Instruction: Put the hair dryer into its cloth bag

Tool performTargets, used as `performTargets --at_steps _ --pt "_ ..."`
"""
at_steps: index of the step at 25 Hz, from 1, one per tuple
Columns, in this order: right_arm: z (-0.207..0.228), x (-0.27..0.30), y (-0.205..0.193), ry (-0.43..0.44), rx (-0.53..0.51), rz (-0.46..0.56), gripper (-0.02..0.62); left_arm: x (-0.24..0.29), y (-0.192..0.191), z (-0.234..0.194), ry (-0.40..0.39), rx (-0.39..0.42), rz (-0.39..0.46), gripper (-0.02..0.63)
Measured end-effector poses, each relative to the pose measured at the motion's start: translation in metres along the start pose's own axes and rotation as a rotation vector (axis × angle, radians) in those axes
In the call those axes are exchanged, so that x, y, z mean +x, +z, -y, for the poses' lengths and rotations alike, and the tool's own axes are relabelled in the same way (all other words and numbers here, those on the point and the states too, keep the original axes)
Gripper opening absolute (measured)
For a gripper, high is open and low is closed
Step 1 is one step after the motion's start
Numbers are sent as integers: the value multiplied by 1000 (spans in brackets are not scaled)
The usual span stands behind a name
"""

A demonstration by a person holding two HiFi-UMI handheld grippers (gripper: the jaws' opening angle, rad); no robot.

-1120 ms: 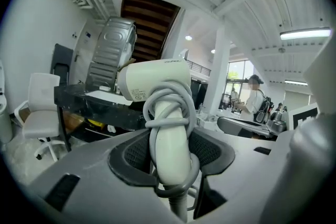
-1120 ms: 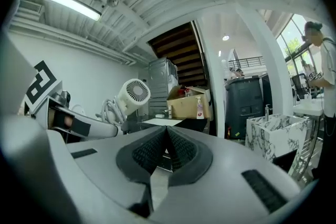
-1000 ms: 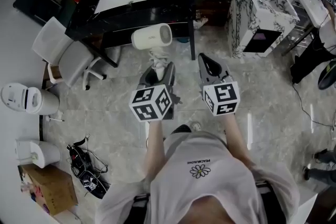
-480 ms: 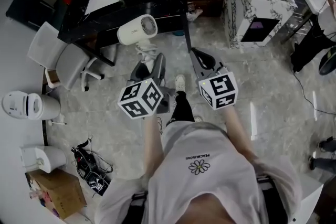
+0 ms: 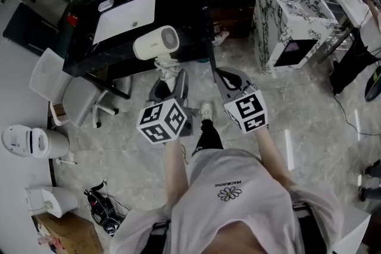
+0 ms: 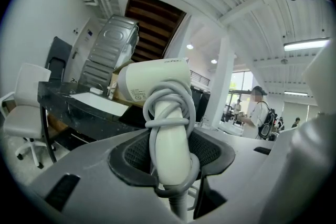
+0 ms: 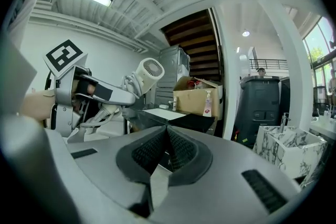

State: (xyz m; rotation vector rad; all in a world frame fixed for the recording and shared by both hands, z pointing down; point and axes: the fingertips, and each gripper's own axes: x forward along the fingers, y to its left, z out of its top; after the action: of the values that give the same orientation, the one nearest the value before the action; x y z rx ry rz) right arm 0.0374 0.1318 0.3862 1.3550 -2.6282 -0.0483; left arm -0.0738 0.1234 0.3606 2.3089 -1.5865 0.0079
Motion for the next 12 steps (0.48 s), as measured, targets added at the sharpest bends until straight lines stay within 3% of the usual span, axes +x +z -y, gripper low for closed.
performTargets --at_steps 5,12 --pt "33 66 20 -3 1 -3 9 62 33 -32 -9 6 -10 207" --pt "80 163 51 -35 -80 -43 9 154 88 -81 -21 31 -20 207"
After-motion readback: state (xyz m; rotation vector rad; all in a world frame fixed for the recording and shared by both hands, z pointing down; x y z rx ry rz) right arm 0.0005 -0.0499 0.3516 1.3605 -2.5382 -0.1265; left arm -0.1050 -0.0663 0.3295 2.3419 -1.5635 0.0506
